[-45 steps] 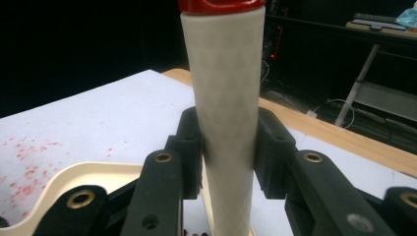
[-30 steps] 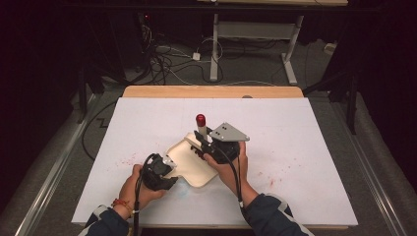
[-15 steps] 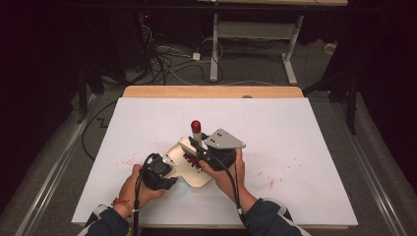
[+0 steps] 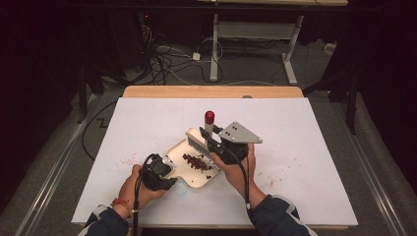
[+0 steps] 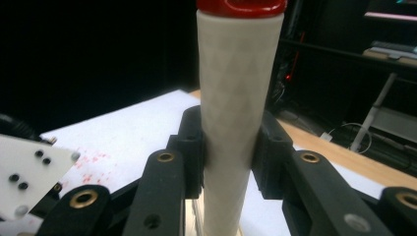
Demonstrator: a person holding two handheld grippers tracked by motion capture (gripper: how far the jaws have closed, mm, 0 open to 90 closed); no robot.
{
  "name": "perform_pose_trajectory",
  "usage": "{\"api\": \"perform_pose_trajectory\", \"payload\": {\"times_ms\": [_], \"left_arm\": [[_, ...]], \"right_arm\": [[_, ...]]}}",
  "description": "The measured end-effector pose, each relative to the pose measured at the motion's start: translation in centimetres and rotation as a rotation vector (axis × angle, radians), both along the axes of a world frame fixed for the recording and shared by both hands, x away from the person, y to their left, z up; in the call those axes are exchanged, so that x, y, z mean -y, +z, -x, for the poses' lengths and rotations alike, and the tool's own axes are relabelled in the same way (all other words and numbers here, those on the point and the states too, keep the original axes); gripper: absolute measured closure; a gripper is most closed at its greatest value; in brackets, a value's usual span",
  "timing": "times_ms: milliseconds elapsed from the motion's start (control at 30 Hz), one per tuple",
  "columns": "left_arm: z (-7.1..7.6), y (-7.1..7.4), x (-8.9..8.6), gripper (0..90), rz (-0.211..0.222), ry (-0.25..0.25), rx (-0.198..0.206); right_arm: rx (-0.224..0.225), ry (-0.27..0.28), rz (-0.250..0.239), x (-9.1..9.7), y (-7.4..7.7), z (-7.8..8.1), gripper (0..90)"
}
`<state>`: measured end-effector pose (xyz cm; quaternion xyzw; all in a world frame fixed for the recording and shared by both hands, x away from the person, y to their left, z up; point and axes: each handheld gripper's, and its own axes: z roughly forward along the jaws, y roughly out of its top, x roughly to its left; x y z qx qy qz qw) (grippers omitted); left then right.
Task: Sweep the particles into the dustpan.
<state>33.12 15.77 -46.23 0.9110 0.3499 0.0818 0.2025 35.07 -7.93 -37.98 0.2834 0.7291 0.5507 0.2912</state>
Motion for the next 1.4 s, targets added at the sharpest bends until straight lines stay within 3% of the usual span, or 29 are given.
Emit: {"api": "perform_pose_trajectory", "payload": {"times_ms": [167,267,633,867,1200,1400], "left_arm": [[0.1,0.0,-0.1,63.6,-0.002,0.000,-0.002],[0.3,0.1,-0.1,63.6,-0.008,-0.001,0.000],[1.5,0.1,-0.5,63.6,-0.017,-0.020,-0.004],[2.0,0.1,-0.7,63.6,-0.015,-0.029,0.003],[2.3,-0.1,-0.7,63.6,-0.008,-0.022,0.002],[2.2,-0.1,-0.7,63.6,-0.007,-0.018,0.003]], "right_arm": [[0.016,-0.015,-0.010,1.6,0.8,0.0,70.2],[0.035,-0.037,0.013,2.7,0.8,0.0,70.2],[-0.001,-0.158,0.086,7.4,-1.3,-0.6,70.1],[0.009,-0.133,0.105,7.0,-1.8,-0.4,70.1],[-0.024,-0.107,0.059,6.7,-1.9,-0.2,70.1],[0.003,-0.108,0.062,5.6,-2.2,0.3,70.1]]}}
